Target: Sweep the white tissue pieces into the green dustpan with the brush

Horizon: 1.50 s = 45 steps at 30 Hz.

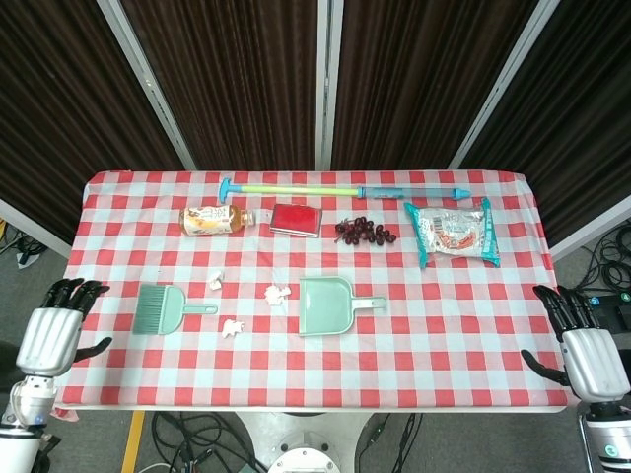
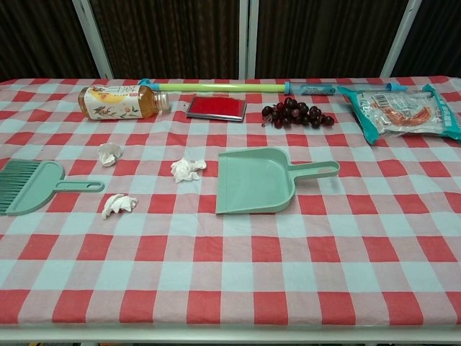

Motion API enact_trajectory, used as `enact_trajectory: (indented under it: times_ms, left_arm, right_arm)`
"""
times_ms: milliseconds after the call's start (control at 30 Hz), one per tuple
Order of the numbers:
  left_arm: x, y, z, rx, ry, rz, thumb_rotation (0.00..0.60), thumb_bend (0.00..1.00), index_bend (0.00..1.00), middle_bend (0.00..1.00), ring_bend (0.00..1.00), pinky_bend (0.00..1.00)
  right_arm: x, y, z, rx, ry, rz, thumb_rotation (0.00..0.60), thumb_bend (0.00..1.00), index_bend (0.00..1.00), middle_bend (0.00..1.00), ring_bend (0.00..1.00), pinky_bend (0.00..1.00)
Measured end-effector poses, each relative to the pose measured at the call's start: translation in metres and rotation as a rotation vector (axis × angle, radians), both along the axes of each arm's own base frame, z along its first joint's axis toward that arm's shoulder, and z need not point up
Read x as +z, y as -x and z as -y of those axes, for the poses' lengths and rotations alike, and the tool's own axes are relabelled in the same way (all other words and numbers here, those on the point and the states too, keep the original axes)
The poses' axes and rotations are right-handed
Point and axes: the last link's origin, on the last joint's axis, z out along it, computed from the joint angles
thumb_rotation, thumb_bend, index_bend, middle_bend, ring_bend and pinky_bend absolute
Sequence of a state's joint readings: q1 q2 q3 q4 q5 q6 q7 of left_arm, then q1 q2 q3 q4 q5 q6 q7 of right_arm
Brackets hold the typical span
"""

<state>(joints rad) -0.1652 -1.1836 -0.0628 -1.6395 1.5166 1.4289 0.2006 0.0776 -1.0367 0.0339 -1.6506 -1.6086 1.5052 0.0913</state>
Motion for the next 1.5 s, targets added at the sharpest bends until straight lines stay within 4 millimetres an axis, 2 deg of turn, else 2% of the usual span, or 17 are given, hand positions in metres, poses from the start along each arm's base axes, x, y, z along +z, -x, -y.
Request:
enact_trajectory:
  times_ms: [67, 200, 267, 433, 600, 833, 1100, 1500]
  left_arm:
    - [-0.005, -0.007, -0.012, -0.029, 0.029, -0.002, 0.600, 0.17, 0.32, 0.29, 0.29, 0.32]
    - [-0.024, -0.024, -0.039, -0.080, 0.109, -0.031, 0.600, 0.20, 0.35, 0.34, 0.46, 0.65]
    - [-0.033, -0.030, -0.048, -0.092, 0.141, -0.064, 0.600, 0.20, 0.36, 0.38, 0.54, 0.76]
    - [-0.059, -0.047, -0.066, -0.140, 0.192, -0.215, 0.600, 0.23, 0.42, 0.48, 0.67, 0.89]
    - [-0.103, -0.073, -0.083, -0.179, 0.284, -0.298, 0.600, 0.27, 0.43, 0.51, 0.73, 0.93]
    - [-0.139, -0.081, -0.094, -0.144, 0.346, -0.329, 0.600, 0.28, 0.43, 0.51, 0.74, 0.93]
    - [-0.156, -0.077, -0.099, -0.062, 0.380, -0.383, 0.600, 0.28, 0.42, 0.50, 0.74, 0.93]
    - [-0.161, -0.061, -0.104, 0.005, 0.396, -0.357, 0.600, 0.28, 0.40, 0.48, 0.74, 0.93]
  right_arm:
    - [0.002, -0.003, 0.002, 0.006, 0.002, -0.011, 0.600, 0.12, 0.00, 0.10, 0.00, 0.07]
    - [0.006, -0.006, 0.005, 0.010, 0.004, -0.023, 0.600, 0.12, 0.00, 0.10, 0.00, 0.07]
    - [0.007, -0.006, 0.006, 0.005, 0.005, -0.028, 0.600, 0.12, 0.00, 0.10, 0.00, 0.07]
    - [0.008, -0.006, 0.007, -0.009, 0.004, -0.040, 0.600, 0.12, 0.00, 0.10, 0.00, 0.07]
    - [0.006, -0.004, 0.006, -0.027, -0.002, -0.041, 0.600, 0.12, 0.00, 0.10, 0.00, 0.07]
    - [0.007, 0.000, 0.005, -0.046, 0.001, -0.040, 0.600, 0.12, 0.00, 0.10, 0.00, 0.07]
    - [0.009, 0.002, 0.004, -0.053, 0.002, -0.039, 0.600, 0.12, 0.00, 0.10, 0.00, 0.07]
    - [0.009, 0.005, 0.004, -0.063, 0.000, -0.036, 0.600, 0.12, 0.00, 0.10, 0.00, 0.07]
